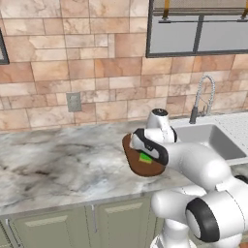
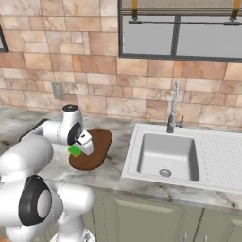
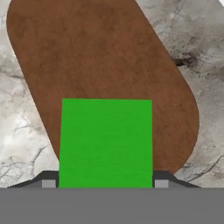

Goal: Pick up the sponge from the counter and clean the cutting board by briefly scrubbing or pressing down on the cutting board. Once finished, release the sponge.

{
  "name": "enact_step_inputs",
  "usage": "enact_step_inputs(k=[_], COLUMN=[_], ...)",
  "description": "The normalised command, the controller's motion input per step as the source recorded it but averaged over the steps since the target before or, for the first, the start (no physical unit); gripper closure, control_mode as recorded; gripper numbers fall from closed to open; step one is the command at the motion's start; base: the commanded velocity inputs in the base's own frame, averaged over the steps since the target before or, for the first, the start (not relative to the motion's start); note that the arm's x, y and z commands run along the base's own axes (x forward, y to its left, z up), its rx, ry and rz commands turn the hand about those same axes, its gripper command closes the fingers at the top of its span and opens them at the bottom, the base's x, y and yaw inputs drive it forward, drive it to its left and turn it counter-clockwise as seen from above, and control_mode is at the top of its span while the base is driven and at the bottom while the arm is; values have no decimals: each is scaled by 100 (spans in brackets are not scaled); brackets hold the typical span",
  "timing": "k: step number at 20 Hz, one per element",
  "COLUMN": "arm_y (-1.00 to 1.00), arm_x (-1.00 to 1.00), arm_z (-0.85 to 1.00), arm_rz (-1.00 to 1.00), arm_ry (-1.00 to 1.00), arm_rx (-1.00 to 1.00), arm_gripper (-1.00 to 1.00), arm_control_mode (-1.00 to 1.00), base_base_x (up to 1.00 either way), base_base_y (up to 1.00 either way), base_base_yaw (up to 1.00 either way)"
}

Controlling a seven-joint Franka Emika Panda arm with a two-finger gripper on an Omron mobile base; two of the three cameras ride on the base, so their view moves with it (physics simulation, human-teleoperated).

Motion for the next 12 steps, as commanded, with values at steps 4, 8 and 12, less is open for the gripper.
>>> enact_step_inputs(k=[4, 8, 12], arm_y=[12, 6, 1], arm_x=[-5, -1, -6], arm_z=[-19, -5, -9], arm_rz=[0, 0, 0], arm_ry=[5, 5, 6], arm_rx=[0, 0, 0], arm_gripper=[100, 100, 100], arm_control_mode=[-100, -100, -100], base_base_x=[0, 0, 0], base_base_y=[0, 0, 0], base_base_yaw=[0, 0, 0])
